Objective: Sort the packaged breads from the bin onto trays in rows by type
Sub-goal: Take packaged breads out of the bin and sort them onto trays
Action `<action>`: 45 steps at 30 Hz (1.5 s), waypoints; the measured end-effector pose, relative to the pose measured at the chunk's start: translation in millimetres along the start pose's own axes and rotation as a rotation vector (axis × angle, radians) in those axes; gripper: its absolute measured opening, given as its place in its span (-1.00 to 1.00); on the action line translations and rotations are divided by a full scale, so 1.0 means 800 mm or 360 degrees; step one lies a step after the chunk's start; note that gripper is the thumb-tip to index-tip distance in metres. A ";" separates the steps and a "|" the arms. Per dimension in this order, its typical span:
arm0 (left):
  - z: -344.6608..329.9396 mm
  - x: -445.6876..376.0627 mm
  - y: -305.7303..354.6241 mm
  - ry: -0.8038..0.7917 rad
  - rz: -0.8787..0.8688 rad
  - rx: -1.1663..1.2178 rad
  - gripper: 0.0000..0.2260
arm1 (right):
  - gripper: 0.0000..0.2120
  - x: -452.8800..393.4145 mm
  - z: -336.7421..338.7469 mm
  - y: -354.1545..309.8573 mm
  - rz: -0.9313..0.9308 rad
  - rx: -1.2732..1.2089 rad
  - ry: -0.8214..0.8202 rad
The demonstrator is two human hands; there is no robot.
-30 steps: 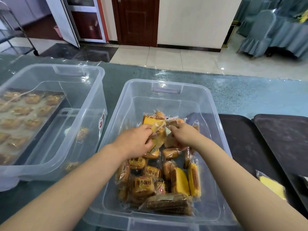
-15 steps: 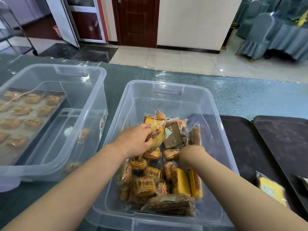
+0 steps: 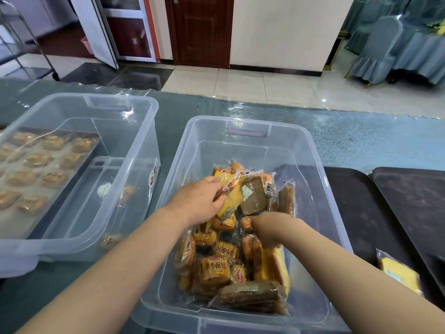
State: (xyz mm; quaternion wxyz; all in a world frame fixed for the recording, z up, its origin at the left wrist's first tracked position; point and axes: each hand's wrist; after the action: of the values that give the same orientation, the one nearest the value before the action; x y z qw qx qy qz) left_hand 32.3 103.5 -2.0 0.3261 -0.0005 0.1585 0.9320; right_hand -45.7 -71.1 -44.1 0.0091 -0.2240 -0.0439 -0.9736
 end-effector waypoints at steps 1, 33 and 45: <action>0.000 0.000 0.000 -0.0003 0.0000 -0.0001 -0.68 | -0.63 -0.002 -0.004 -0.004 0.0046 -0.0057 0.0029; 0.049 0.013 0.065 0.0602 0.0011 0.0127 -0.63 | -0.84 0.111 0.078 0.103 -0.0091 -0.0508 0.1323; 0.021 -0.010 0.314 0.0961 -0.0236 0.0246 -0.68 | -0.93 0.230 0.022 0.287 -0.0063 -0.1207 0.2179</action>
State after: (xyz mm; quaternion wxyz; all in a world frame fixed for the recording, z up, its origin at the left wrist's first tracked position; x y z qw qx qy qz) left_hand -112.5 -81.7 88.6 0.3304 -0.2638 0.3178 0.8487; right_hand -195.0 -297.6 70.5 -0.0605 0.4393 0.3032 -0.8434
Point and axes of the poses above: each hand's wrist, its own x-axis away from the middle knuckle, its own z-axis out of the back of the hand, y = z × x, and after that the axes turned 15 degrees about y, right-handed
